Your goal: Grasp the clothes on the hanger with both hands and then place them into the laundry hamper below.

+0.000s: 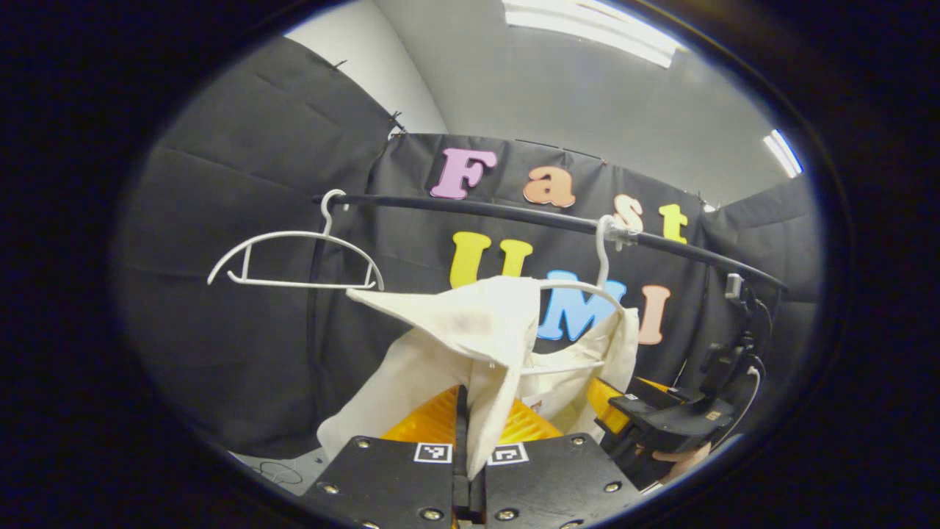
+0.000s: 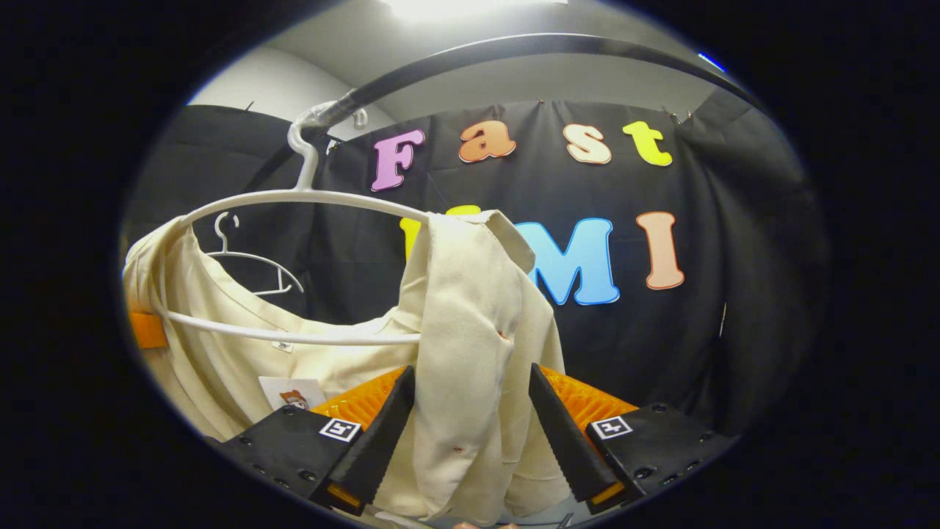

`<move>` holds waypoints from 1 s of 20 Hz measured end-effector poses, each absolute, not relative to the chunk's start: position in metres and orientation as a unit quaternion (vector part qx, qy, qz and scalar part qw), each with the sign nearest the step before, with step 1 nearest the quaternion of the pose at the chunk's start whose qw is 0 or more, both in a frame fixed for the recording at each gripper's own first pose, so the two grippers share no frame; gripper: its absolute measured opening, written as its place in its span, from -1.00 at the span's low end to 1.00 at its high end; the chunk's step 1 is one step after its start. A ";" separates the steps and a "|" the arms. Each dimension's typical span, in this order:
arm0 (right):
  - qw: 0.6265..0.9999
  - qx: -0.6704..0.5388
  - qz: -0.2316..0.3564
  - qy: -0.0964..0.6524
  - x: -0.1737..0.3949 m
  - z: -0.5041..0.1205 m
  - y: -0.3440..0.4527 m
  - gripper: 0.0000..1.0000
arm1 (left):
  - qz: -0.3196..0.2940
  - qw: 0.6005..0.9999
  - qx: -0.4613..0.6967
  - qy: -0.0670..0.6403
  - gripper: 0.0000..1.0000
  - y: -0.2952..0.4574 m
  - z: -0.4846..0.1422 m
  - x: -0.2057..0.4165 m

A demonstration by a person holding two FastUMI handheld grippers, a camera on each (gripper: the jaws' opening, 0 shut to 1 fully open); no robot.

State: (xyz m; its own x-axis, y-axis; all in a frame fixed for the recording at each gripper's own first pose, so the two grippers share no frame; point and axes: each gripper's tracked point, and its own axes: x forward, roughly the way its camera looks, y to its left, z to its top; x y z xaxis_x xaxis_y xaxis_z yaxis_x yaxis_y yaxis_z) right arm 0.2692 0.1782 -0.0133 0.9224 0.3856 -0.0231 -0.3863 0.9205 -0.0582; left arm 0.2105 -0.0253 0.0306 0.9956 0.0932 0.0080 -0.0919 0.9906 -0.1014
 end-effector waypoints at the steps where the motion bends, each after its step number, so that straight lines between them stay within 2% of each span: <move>1: 0.980 -0.034 0.196 0.002 0.273 -0.013 0.180 0.95 | 0.049 0.998 -0.046 -0.003 -0.95 -0.024 0.029 0.211; 3: 0.981 -0.042 0.189 -0.007 0.280 -0.008 0.178 0.95 | 0.052 0.998 -0.035 0.001 -0.94 -0.026 0.027 0.212; 4: 0.982 -0.044 0.185 -0.010 0.286 -0.006 0.178 0.86 | 0.050 0.998 -0.035 -0.001 -0.95 -0.026 0.028 0.212; 5: 0.982 -0.047 0.182 -0.013 0.291 -0.005 0.178 0.48 | 0.050 0.998 -0.035 -0.002 -0.95 -0.027 0.027 0.211; 6: 0.983 -0.051 0.178 -0.013 0.292 -0.004 0.176 -0.07 | 0.049 0.998 -0.037 -0.001 -0.95 -0.026 0.027 0.210; 7: 0.983 -0.051 0.177 -0.015 0.294 -0.002 0.175 -0.36 | 0.050 0.998 -0.039 -0.002 -0.95 -0.025 0.027 0.210; 8: 0.980 -0.043 0.191 -0.018 0.294 0.001 0.178 -0.72 | 0.051 0.998 -0.041 -0.003 -0.95 -0.023 0.028 0.210; 12: 0.973 -0.016 0.228 -0.018 0.286 0.016 0.175 -0.96 | 0.052 0.997 -0.048 -0.006 -0.95 -0.016 0.029 0.211; 20: 0.984 -0.006 0.175 -0.039 0.321 0.028 0.137 -0.97 | 0.039 0.996 -0.082 -0.013 -0.95 -0.004 0.038 0.204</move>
State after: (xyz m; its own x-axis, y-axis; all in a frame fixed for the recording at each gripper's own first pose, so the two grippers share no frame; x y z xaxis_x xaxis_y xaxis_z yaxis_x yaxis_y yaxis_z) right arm 0.3209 0.1369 0.0284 0.9355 0.3456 0.0739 -0.3447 0.9384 -0.0253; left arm 0.2038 -0.0037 0.0379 0.9966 0.0799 0.0192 -0.0757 0.9836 -0.1636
